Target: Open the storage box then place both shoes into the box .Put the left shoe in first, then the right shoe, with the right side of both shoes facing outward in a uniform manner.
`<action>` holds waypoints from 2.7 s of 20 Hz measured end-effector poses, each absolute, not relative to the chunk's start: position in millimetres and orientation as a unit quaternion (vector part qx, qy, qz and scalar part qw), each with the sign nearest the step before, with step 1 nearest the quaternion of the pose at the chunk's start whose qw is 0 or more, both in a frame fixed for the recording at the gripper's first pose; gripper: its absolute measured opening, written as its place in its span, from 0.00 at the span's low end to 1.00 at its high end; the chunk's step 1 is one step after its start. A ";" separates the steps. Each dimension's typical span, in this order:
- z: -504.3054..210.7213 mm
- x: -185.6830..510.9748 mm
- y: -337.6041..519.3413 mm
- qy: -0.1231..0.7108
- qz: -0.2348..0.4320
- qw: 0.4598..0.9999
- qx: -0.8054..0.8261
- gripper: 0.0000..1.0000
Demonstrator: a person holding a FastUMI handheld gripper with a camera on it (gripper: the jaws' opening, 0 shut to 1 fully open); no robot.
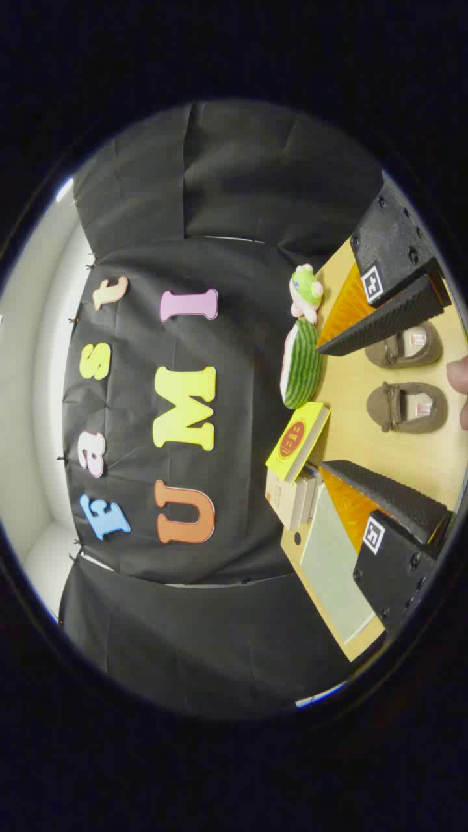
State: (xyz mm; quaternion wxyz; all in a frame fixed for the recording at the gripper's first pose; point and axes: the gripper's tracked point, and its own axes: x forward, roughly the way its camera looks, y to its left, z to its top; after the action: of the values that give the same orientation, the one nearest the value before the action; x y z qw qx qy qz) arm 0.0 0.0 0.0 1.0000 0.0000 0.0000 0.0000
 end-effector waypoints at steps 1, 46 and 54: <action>-1.6 0.2 0.5 0.004 0.001 1.000 -0.002 1.00; -125.8 -2.1 139.8 0.332 0.363 0.852 0.180 0.84; -129.6 4.1 146.9 0.368 0.387 0.816 0.222 0.42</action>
State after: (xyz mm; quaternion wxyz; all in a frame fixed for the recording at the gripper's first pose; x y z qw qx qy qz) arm 4.1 146.9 -129.6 0.8159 0.2224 0.3677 0.3868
